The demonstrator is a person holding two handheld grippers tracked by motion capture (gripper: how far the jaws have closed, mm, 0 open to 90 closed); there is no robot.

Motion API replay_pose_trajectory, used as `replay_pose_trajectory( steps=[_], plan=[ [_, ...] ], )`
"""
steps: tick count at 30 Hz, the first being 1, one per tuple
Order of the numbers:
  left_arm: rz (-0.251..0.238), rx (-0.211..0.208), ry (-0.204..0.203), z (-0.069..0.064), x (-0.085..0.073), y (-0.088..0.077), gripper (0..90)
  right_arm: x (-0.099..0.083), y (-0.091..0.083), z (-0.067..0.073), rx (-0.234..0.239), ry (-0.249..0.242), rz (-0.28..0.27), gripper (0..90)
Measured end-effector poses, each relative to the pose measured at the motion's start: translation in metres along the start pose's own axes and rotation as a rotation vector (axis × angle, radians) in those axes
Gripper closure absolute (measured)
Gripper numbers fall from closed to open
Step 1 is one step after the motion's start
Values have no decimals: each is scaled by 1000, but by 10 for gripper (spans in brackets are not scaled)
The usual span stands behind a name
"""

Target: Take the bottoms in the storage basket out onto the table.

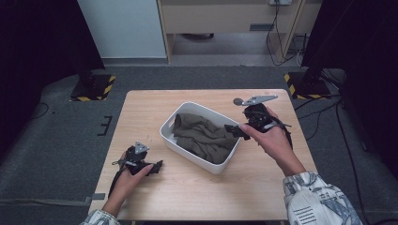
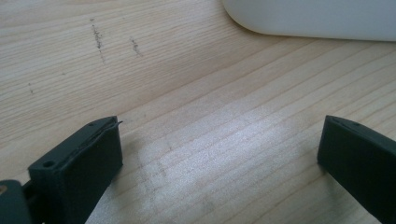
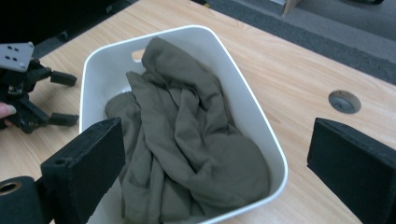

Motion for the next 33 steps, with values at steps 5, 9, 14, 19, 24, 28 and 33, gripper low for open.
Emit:
replay_pose_trajectory(
  steps=[5, 9, 14, 19, 24, 28, 33],
  plan=[
    [-2, 0, -3, 0, -1, -1, 0, 6, 6, 5, -3, -9, 11, 45],
    [-1, 0, -2, 1, -1, -1, 0, 9, 16, 13, -8, -42, 28, 47],
    [-2, -1, 0, 2, -3, -3, 0, 18, 32, 27, -2, -76, 46, 46],
    [-3, 0, -1, 3, -2, -1, 0, 25, 48, 37, 12, -109, 54, 42],
    [-2, 0, -2, 3, -2, -2, 0, 28, 69, 40, 36, -137, 81, 40],
    [-3, -2, 1, 3, -1, -1, 0, 29, 83, 43, 41, -144, 89, 51],
    [-3, -5, 4, 3, -1, -1, 0, 28, 97, 49, 52, -155, 105, 52]
  ],
)
Point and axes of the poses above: each handheld gripper's, and its own axes: y roughly forward along the jaws, x roughly out of its top, z roughly to its left, the point moved 8 cm from there along y, roughly forward along the jaws, and after that the axes turned 6 degrees about x, right-handed, at the moved point
